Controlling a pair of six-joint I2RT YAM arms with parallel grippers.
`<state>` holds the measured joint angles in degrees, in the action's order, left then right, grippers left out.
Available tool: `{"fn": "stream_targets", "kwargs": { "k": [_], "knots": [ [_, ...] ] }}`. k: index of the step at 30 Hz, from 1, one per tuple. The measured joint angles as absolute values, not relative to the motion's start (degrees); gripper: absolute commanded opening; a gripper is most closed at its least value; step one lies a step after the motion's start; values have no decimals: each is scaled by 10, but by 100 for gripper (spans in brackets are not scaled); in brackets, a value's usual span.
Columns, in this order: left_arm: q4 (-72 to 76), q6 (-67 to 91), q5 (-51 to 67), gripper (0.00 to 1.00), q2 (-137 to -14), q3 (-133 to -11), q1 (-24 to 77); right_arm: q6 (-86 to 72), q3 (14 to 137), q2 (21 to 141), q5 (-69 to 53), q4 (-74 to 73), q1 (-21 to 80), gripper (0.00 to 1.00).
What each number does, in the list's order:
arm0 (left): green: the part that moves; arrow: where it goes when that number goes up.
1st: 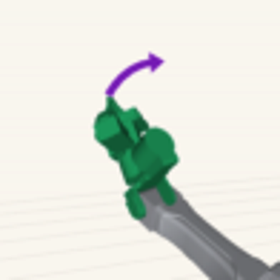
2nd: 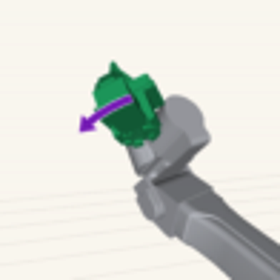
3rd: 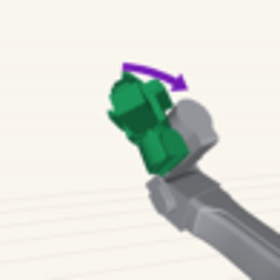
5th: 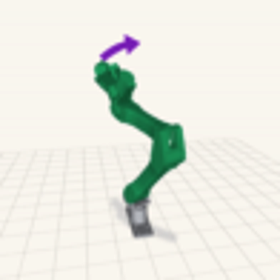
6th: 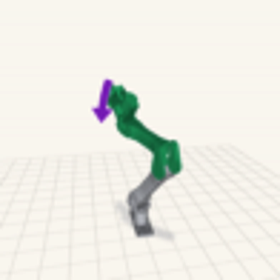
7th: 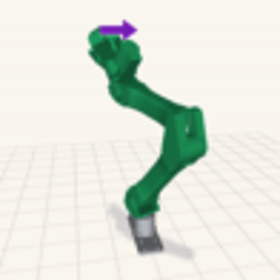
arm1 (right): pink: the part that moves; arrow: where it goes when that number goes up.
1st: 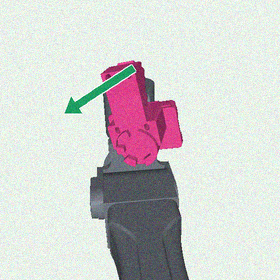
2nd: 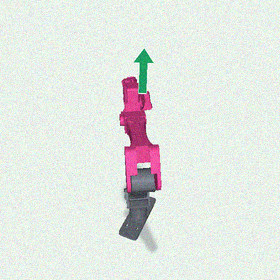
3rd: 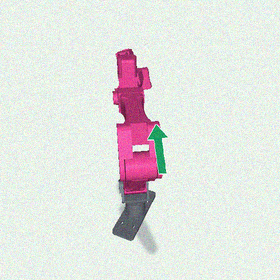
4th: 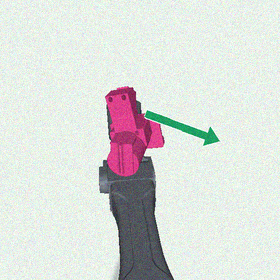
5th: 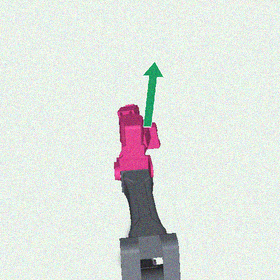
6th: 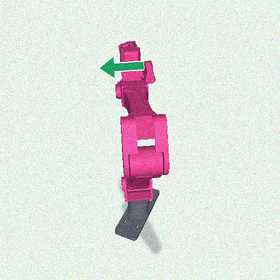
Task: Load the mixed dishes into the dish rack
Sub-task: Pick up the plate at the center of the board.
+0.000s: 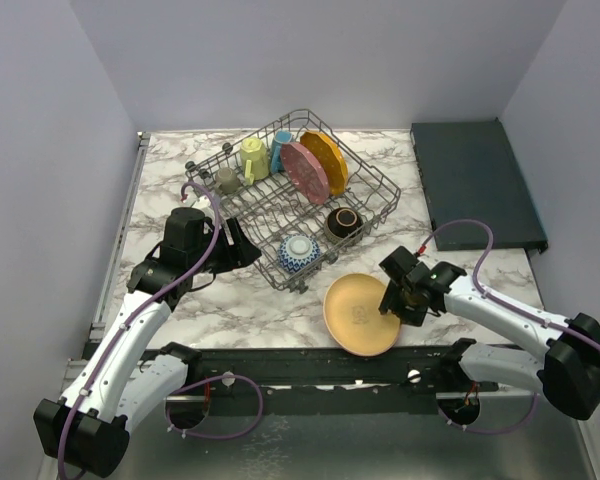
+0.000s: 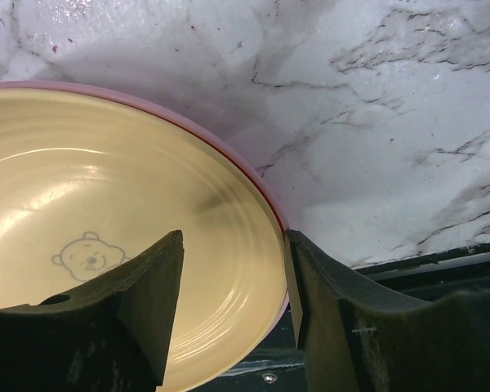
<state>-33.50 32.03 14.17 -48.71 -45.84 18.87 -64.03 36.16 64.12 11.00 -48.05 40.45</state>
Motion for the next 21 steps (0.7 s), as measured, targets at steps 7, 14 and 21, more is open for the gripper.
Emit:
{"fn": "stream_targets", "kwargs": {
  "k": [7,14,21],
  "knots": [
    [-335,320,142,68,-487,-458,189,-632,354,645,98,-456,404,53],
    [-329,316,175,68,-490,-458,194,-618,354,648,83,-432,404,49],
    [-325,325,221,67,-508,-458,242,-607,354,649,78,-417,404,49]
  ]
}}
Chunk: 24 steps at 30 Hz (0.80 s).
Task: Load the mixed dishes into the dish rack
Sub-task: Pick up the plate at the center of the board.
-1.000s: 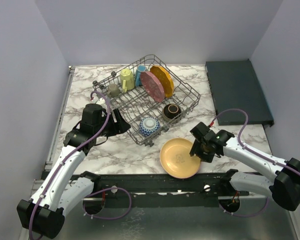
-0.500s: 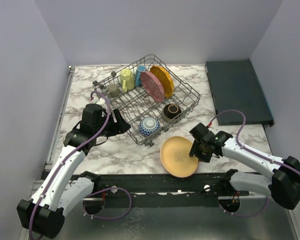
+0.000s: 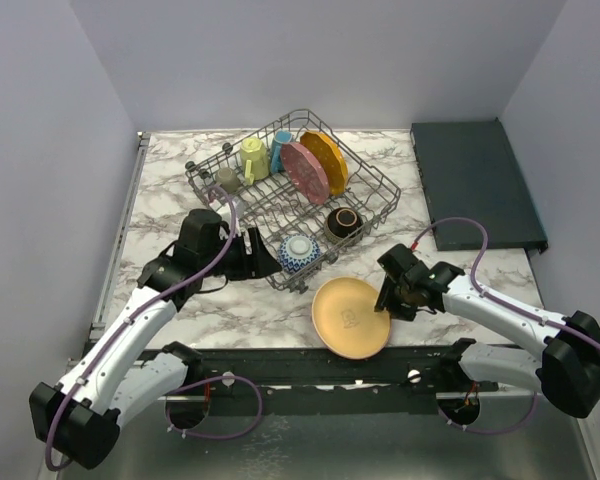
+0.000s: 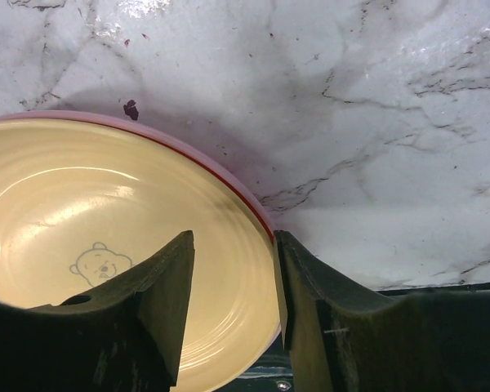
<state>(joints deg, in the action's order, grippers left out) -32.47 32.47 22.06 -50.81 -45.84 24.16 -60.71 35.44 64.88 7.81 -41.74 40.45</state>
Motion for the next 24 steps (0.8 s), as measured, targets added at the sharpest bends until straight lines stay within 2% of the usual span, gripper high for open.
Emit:
{"fn": "stream_targets", "kwargs": {
  "k": [7,14,24],
  "knots": [
    [-325,387,214,66,-496,-457,350,-601,352,648,72,-408,404,49],
    [-325,485,149,66,-478,-423,472,-597,351,643,71,-407,404,49],
    [-314,573,83,66,-525,-384,551,-590,351,641,69,-401,404,49]
  ]
}}
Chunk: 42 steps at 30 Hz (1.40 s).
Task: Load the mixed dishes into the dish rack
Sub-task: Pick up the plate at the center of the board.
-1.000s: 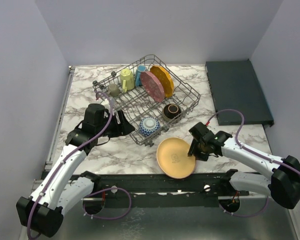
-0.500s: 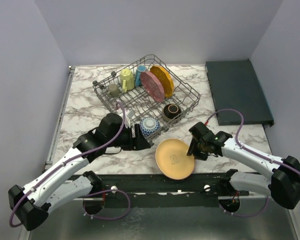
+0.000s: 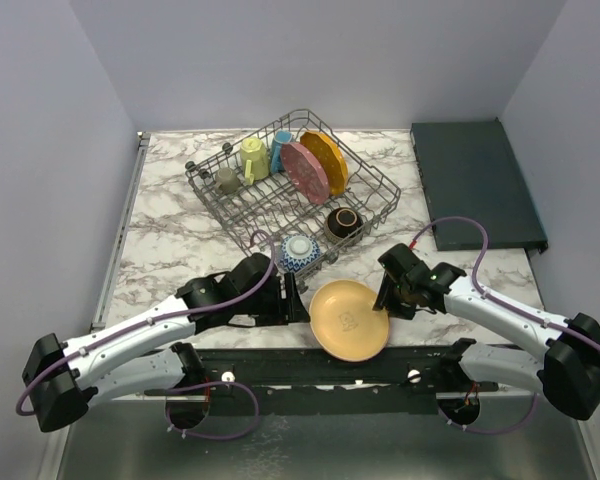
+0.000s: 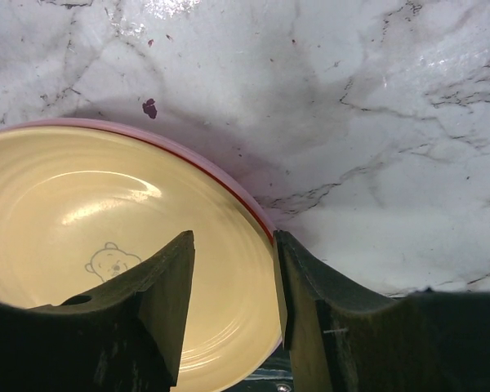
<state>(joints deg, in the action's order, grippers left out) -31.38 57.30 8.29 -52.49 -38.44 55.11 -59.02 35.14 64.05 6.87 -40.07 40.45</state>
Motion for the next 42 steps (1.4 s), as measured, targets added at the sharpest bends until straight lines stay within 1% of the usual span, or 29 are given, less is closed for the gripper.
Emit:
{"fn": "stream_targets", "kwargs": {
  "k": [17,23,28,31,34,37,42],
  "knots": [
    [-230,622,75,66,-663,-375,571,-587,343,611,65,-390,404,49],
    [-213,626,74,58,-692,-375,575,-584,338,608,60,-385,404,48],
    [-202,628,72,53,-716,-375,578,-584,333,608,58,-378,404,48],
    [-196,628,71,43,-725,-375,578,-584,331,608,56,-376,404,48],
    [-192,629,71,37,-731,-375,578,-584,331,608,55,-374,404,48],
    [-190,628,71,35,-732,-375,579,-584,330,608,55,-373,404,48],
    [-190,628,71,35,-732,-374,579,-584,329,607,55,-372,404,49]
  ]
}}
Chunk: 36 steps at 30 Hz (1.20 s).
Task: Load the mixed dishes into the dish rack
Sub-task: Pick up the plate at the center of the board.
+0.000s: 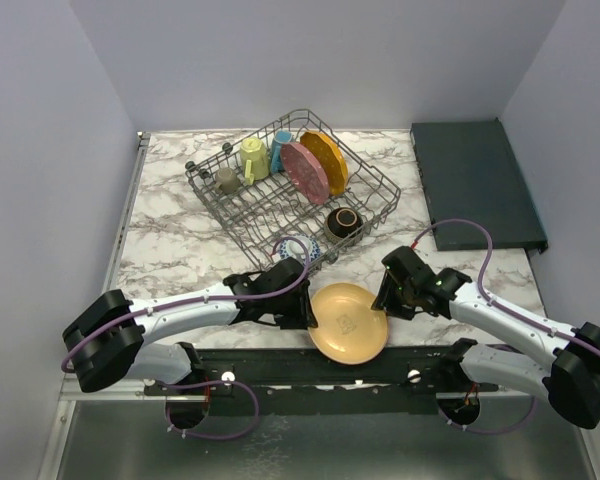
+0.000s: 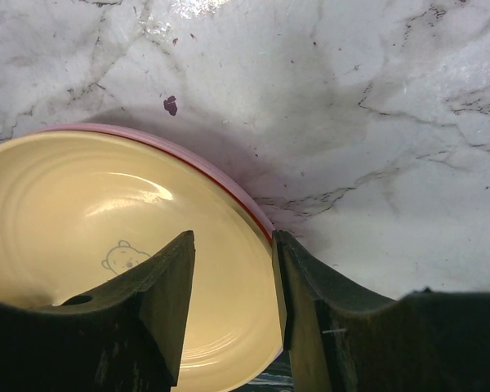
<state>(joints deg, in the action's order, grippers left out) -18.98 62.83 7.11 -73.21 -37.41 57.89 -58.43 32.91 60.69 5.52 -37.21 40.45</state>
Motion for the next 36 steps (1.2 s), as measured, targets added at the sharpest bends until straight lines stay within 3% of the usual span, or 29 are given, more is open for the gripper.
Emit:
{"fn": "stream_targets", "kwargs": {
  "k": [5,16,36],
  "knots": [
    [-188,628,72,44,-732,-373,579,-585,326,606,55,-370,404,48],
    [-194,624,75,44,-722,-373,579,-584,325,603,54,-370,404,49],
    [-222,607,74,18,-703,-377,579,-585,325,602,54,-370,404,48]
  ]
}}
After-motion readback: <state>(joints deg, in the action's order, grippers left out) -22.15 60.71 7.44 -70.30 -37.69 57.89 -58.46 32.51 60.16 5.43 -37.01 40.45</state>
